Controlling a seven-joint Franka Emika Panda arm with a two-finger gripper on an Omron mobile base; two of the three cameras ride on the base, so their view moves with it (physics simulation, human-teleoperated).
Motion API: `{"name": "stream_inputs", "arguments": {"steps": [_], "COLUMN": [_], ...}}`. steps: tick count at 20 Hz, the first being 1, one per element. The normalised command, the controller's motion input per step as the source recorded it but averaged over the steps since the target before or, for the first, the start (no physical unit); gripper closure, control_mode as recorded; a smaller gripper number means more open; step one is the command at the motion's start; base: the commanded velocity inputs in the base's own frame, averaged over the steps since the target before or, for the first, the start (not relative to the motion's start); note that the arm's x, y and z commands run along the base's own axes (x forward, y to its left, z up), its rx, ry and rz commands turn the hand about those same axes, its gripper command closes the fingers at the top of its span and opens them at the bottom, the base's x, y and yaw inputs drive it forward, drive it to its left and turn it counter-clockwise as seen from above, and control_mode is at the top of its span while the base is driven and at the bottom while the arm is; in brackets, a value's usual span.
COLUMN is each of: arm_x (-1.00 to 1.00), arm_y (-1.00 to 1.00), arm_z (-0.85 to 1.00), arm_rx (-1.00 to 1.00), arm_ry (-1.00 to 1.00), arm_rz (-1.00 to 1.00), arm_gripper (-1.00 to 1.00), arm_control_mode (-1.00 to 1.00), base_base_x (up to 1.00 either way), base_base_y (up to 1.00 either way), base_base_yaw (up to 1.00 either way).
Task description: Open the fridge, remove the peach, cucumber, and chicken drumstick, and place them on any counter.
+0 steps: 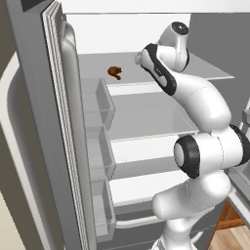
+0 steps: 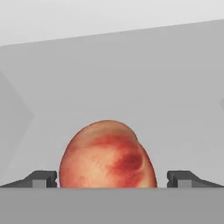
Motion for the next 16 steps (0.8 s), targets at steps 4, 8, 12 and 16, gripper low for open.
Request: {"name": "stream_inputs", "arguments": {"steps": [4, 8, 12, 16], "arm_x": [-0.21, 0.01, 0.18, 0.00], "arm_y": [0.00, 0.01, 0.00, 0.00], "arm_z": [-0.33, -0.26, -0.09, -0.08], "arm_rx": [0.00, 0.00, 0.01, 0.01], "arm_ry": [0.03, -0.02, -0.08, 0.01], "arm_rz": [-0.04, -0.01, 0.00, 0.00], "arm_gripper": [-1.00, 1.00, 1.00, 1.00], "arm_control_mode": [-1.00, -1.00, -1.00, -1.00], "base_base_x": [0.00, 0.00, 0.00, 0.00], "base_base_y": [0.00, 0.00, 0.00, 0.00], "base_base_yaw": [0.00, 0.00, 0.00, 0.00]}}
